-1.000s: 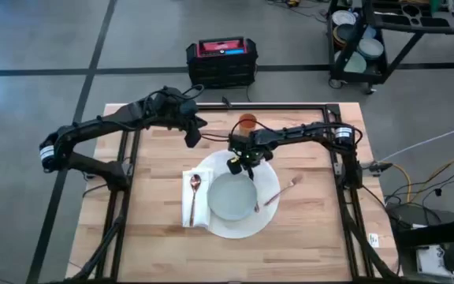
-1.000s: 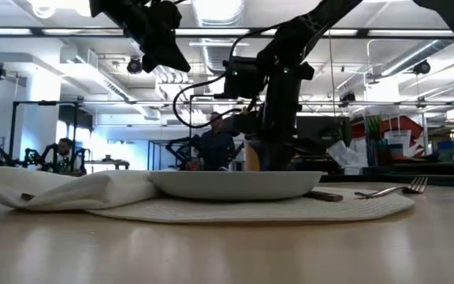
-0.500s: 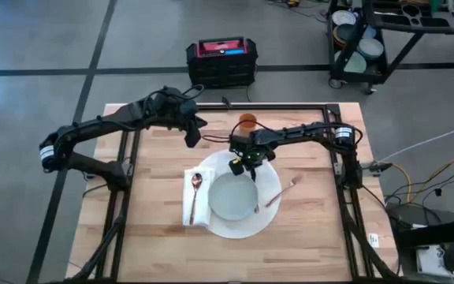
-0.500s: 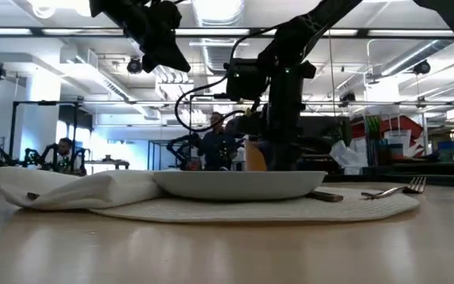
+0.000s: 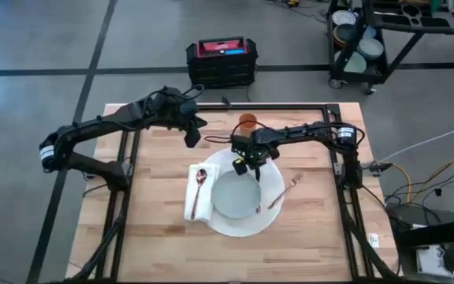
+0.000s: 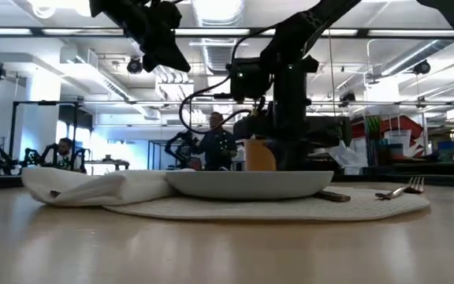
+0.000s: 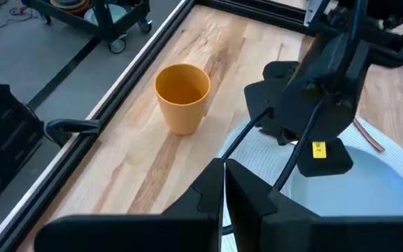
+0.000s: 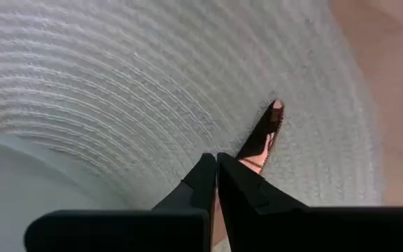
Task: Set table place
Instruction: Adjust the gold knife on the white mat
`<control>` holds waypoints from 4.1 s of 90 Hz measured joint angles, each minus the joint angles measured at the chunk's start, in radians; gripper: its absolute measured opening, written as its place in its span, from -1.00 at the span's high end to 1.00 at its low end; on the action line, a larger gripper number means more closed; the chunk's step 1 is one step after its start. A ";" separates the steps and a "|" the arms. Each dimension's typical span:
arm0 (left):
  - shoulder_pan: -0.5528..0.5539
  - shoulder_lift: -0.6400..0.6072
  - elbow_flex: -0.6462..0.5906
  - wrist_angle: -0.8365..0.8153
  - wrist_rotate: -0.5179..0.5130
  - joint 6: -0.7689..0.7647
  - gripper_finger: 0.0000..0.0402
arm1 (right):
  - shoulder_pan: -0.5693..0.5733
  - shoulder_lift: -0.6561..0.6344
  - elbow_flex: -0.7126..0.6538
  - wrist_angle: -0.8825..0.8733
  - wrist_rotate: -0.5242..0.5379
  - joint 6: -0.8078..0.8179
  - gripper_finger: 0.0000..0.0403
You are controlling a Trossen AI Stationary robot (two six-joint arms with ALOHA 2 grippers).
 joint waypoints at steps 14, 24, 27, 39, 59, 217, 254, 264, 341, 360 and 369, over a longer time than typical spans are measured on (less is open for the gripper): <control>0.000 0.000 0.000 0.000 0.000 0.019 1.00 | 0.000 -0.012 0.000 -0.018 0.018 0.006 1.00; 0.000 0.000 0.000 0.000 0.000 0.021 1.00 | 0.000 -0.012 0.000 0.013 0.018 0.014 1.00; 0.000 0.000 0.000 0.000 0.000 0.021 1.00 | 0.000 -0.012 0.001 0.026 0.018 0.022 1.00; 0.000 0.000 0.000 0.000 0.000 0.021 1.00 | -0.002 -0.012 0.001 0.035 0.021 0.034 1.00; 0.000 0.000 0.000 0.000 0.000 0.021 1.00 | -0.002 -0.002 -0.003 0.028 0.032 0.026 1.00; 0.000 0.000 0.000 0.000 0.001 0.021 1.00 | 0.020 0.026 0.018 -0.047 0.025 0.078 1.00; 0.000 0.000 0.000 0.000 0.001 0.021 1.00 | 0.020 0.026 0.018 -0.103 0.022 0.044 1.00; 0.000 0.000 0.000 0.000 0.001 0.021 1.00 | 0.020 0.026 0.018 -0.120 0.022 0.042 1.00; 0.000 0.000 0.000 0.000 0.001 0.021 1.00 | 0.029 0.026 0.040 -0.046 0.016 0.060 1.00; 0.000 0.000 0.000 -0.001 0.001 0.021 1.00 | 0.034 0.050 0.039 -0.043 -0.005 0.059 1.00; 0.000 0.000 0.000 -0.001 0.001 0.021 1.00 | 0.034 0.050 0.039 -0.044 -0.008 0.056 1.00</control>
